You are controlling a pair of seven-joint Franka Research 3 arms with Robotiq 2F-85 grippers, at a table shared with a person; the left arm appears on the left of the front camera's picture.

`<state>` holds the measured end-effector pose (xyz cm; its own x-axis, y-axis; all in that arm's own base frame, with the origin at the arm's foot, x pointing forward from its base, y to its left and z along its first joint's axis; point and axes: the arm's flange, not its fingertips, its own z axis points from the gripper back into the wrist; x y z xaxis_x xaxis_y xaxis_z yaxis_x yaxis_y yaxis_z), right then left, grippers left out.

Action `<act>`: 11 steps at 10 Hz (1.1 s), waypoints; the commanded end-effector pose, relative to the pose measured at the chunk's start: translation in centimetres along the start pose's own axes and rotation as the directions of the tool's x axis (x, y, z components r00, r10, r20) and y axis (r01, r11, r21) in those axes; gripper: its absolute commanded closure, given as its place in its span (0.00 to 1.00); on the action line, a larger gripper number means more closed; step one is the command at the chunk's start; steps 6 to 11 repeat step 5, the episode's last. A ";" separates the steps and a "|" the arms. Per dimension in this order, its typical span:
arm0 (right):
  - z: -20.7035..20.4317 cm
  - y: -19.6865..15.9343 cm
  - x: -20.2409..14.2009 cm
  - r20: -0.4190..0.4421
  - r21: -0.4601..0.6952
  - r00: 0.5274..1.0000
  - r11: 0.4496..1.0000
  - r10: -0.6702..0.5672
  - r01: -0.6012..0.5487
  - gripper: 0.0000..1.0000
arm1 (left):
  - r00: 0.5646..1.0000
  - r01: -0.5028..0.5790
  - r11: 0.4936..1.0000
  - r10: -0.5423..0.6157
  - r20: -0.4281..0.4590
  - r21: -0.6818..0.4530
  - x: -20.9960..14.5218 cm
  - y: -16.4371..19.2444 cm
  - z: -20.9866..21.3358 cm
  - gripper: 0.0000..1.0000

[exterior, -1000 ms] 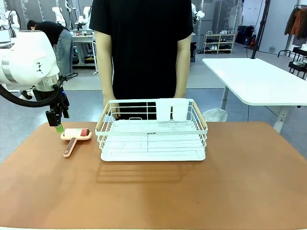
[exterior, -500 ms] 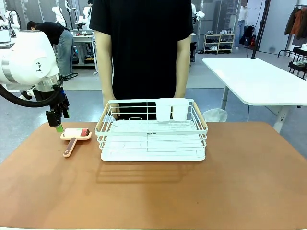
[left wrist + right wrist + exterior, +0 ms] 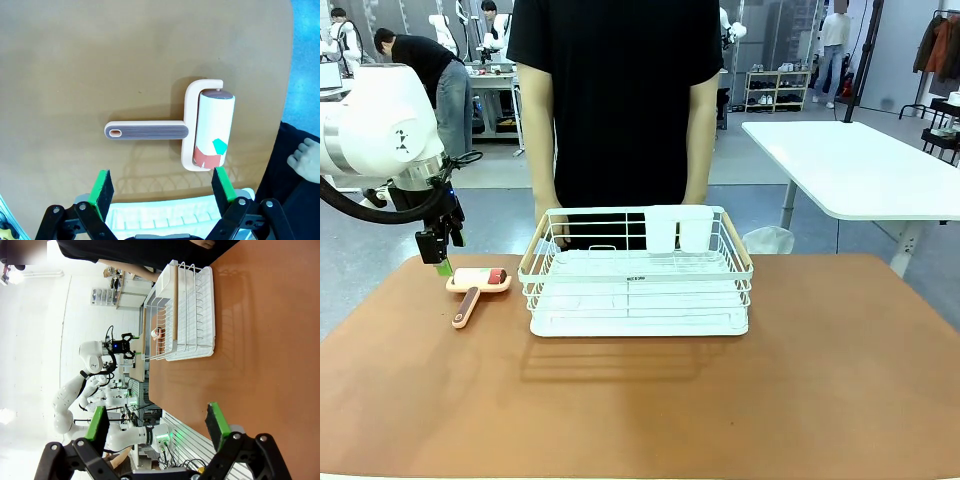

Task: Clean the table.
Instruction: Place the Lint Roller down when the Dish drying rack is positioned in the middle of the table.

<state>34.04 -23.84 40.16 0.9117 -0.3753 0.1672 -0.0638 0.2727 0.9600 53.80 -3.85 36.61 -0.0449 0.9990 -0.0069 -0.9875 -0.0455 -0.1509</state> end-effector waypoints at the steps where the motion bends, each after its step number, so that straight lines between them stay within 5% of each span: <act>1: -0.1 0.2 -0.3 0.008 0.014 1.000 1.000 0.010 -0.010 0.00 | 1.000 -0.003 1.000 0.003 0.001 0.002 0.1 0.1 -0.1 0.00; 11: -0.1 0.2 -0.3 0.008 0.014 1.000 1.000 0.010 -0.010 0.00 | 1.000 -0.003 1.000 0.003 0.001 0.002 0.1 0.1 -0.1 0.00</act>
